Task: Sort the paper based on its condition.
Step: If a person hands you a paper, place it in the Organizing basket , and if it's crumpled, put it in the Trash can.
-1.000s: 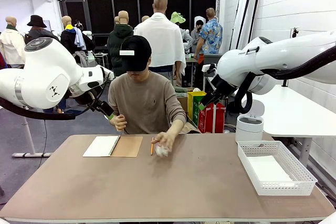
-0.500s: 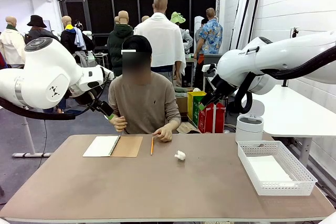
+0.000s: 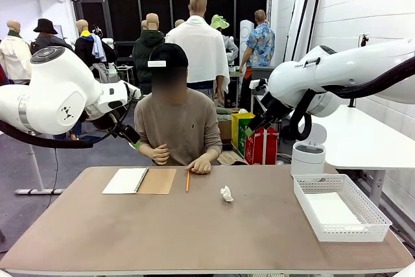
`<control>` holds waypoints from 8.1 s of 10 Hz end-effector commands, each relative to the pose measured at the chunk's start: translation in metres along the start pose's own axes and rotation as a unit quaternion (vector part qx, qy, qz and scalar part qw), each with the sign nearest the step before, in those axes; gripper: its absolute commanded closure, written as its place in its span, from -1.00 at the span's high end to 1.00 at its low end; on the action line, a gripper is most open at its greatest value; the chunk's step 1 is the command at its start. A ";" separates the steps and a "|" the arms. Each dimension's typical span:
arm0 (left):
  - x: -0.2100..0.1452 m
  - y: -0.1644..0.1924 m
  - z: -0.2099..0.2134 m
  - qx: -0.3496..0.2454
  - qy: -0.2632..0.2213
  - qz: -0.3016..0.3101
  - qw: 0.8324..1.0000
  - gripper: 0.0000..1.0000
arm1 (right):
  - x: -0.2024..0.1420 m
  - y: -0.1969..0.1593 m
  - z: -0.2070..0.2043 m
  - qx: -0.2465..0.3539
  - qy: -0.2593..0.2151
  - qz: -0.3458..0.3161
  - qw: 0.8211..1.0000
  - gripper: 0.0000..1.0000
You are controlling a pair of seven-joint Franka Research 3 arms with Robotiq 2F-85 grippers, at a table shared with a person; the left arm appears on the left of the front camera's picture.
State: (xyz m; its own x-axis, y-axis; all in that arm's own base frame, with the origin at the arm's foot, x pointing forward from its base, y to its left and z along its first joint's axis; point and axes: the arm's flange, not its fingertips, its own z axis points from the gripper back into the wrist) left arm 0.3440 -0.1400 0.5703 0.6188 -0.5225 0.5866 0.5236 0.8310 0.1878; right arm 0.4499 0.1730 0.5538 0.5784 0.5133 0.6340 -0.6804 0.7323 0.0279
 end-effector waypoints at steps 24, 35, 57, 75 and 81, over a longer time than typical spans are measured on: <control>0.000 0.000 0.000 0.000 0.000 0.001 1.000 1.00 | 0.001 0.014 -0.189 -0.023 0.179 0.025 0.983 1.00; 0.000 0.000 0.000 0.000 0.000 0.001 1.000 1.00 | -0.020 -0.012 -0.271 0.009 0.251 -0.014 0.968 1.00; 0.000 0.000 0.000 0.000 0.000 0.001 1.000 1.00 | -0.018 -0.021 -0.295 0.000 0.306 -0.034 0.952 -0.71; 0.000 0.000 0.000 0.000 0.000 0.001 1.000 1.00 | 0.030 -0.162 -0.119 -0.288 0.153 -0.283 0.902 -0.71; 0.000 0.000 0.000 0.000 0.000 0.001 1.000 1.00 | 0.012 -0.212 -0.118 -0.378 0.119 -0.380 0.836 -0.71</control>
State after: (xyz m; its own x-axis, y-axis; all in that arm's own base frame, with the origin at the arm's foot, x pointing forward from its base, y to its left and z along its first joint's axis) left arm 0.3439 -0.1400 0.5704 0.6186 -0.5225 0.5868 0.5236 0.8310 0.1879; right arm 0.6490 0.0750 0.4723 0.8580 -0.1839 0.4796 0.3056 0.9332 -0.1889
